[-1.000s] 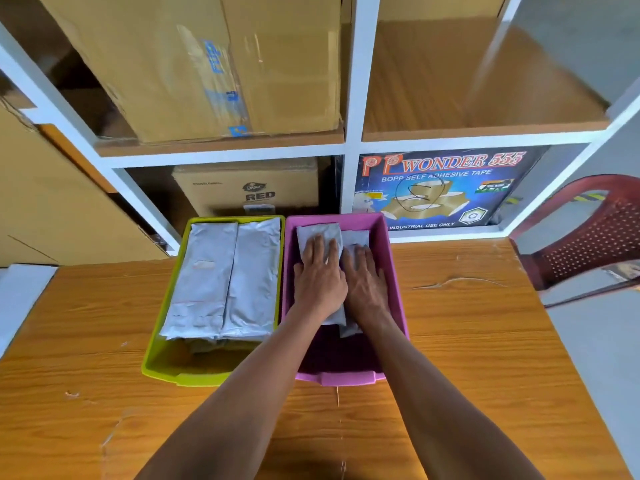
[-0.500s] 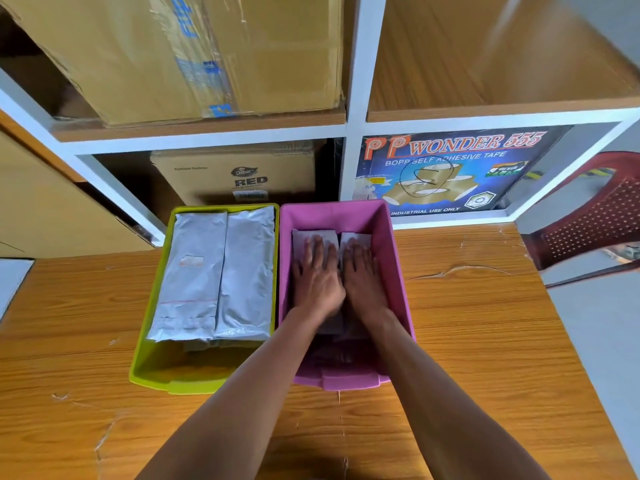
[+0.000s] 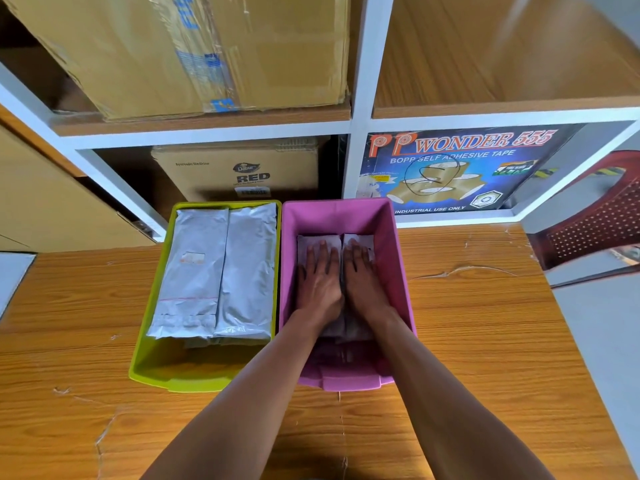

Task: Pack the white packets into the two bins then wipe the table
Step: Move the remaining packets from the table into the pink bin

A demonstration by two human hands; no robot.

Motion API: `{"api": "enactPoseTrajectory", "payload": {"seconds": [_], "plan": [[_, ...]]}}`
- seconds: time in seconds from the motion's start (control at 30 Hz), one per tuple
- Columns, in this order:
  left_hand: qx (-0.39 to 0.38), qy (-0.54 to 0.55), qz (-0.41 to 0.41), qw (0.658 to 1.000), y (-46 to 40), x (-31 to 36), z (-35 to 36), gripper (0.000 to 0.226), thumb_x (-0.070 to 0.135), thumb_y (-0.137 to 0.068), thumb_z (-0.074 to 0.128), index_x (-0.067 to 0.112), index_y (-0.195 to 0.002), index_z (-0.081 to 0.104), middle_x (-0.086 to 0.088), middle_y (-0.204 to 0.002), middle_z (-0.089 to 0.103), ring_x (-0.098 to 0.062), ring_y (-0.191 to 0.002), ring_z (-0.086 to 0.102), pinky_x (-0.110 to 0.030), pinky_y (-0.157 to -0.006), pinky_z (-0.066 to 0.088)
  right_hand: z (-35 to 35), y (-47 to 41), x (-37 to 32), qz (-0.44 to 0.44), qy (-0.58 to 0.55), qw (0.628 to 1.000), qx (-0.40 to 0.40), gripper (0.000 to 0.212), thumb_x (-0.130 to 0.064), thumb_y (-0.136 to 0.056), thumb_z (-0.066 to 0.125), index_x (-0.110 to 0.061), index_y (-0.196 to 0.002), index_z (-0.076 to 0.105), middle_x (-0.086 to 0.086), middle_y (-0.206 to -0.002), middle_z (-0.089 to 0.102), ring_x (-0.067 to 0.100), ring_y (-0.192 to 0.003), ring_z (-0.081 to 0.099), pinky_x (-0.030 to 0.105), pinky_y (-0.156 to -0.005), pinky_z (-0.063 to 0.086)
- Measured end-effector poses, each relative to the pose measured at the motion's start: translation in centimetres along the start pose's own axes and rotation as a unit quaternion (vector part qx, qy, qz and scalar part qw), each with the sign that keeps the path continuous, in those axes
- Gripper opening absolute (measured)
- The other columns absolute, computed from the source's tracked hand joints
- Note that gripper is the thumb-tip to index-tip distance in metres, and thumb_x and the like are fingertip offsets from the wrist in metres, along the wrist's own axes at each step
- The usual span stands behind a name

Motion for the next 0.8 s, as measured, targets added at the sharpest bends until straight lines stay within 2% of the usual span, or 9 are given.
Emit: {"api": "enactPoseTrajectory", "payload": {"seconds": [0.03, 0.07, 0.13, 0.2, 0.53, 0.7, 0.8], "plan": [[0.003, 0.007, 0.001, 1.0, 0.0, 0.1, -0.1, 0.079, 0.025, -0.097, 0.028, 0.012, -0.169, -0.004, -0.014, -0.175, -0.015, -0.035, -0.161, -0.019, -0.054, -0.13, -0.009, -0.1, -0.1, 0.0, 0.002, -0.003, 1.0, 0.007, 0.082, -0.024, -0.087, -0.018, -0.002, -0.165, -0.01, 0.016, -0.173, -0.018, 0.033, -0.162, -0.01, 0.045, -0.13, -0.006], [-0.002, 0.013, -0.001, 1.0, 0.0, 0.1, 0.0, 0.08, 0.024, -0.1, 0.032, 0.014, -0.169, -0.006, -0.012, -0.175, -0.018, -0.035, -0.161, -0.021, -0.054, -0.13, -0.009, -0.2, -0.2, 0.0, 0.005, 0.002, 1.0, 0.0, 0.077, -0.022, -0.091, -0.014, -0.002, -0.165, -0.01, 0.016, -0.173, -0.018, 0.033, -0.162, -0.011, 0.045, -0.129, -0.006], [-0.021, 0.015, -0.009, 1.0, 0.1, 0.0, 0.5, 0.082, 0.023, -0.104, 0.04, 0.017, -0.169, -0.01, -0.009, -0.174, -0.023, -0.035, -0.16, -0.024, -0.057, -0.13, -0.007, 0.1, -0.2, 0.0, 0.005, 0.007, 1.0, -0.026, 0.061, -0.015, -0.107, 0.005, -0.004, -0.165, -0.011, 0.016, -0.173, -0.019, 0.034, -0.161, -0.013, 0.045, -0.128, -0.008], [-0.034, 0.005, -0.013, 0.999, 0.0, -0.2, 1.0, 0.081, 0.024, -0.106, 0.039, 0.018, -0.168, -0.013, -0.008, -0.173, -0.026, -0.036, -0.158, -0.027, -0.058, -0.129, -0.006, 0.3, -0.2, 0.1, 0.017, 0.006, 0.999, -0.046, 0.06, -0.014, -0.113, 0.016, -0.007, -0.166, -0.011, 0.013, -0.173, -0.02, 0.032, -0.161, -0.015, 0.044, -0.128, -0.011], [-0.04, -0.057, -0.009, 0.998, -0.4, -0.4, 1.9, 0.087, 0.033, -0.106, 0.043, 0.018, -0.167, -0.018, -0.011, -0.172, -0.028, -0.038, -0.156, -0.031, -0.056, -0.127, -0.016, 0.8, -0.3, 0.0, 0.021, 0.021, 0.999, -0.026, 0.063, -0.014, -0.112, 0.021, -0.011, -0.167, -0.009, 0.012, -0.174, -0.018, 0.033, -0.161, -0.015, 0.047, -0.129, -0.01], [-0.024, -0.037, 0.007, 0.999, 0.4, 0.0, 0.1, 0.09, 0.017, -0.101, 0.047, 0.011, -0.167, -0.013, -0.014, -0.174, -0.021, -0.04, -0.159, -0.022, -0.055, -0.13, -0.008, -0.5, -0.2, -0.3, 0.04, 0.006, 0.999, -0.034, 0.061, -0.016, -0.113, 0.021, -0.011, -0.168, -0.006, 0.013, -0.175, -0.016, 0.031, -0.162, -0.014, 0.046, -0.131, -0.004], [0.007, -0.028, 0.021, 0.999, 1.0, 0.7, -1.6, 0.091, 0.007, -0.097, 0.05, 0.006, -0.167, -0.008, -0.018, -0.175, -0.014, -0.039, -0.161, -0.014, -0.055, -0.131, 0.002, -2.5, 0.5, -0.9, 0.046, 0.004, 0.999, 0.007, 0.059, -0.012, -0.112, 0.027, -0.007, -0.167, 0.006, 0.021, -0.175, -0.003, 0.036, -0.162, 0.0, 0.046, -0.131, 0.004]]}}
Point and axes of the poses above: each hand's wrist, its own y-axis away from the middle knuckle, its own z-axis out of the palm, x = y × z, the point moved 4 cm from there along -y, towards the middle knuckle
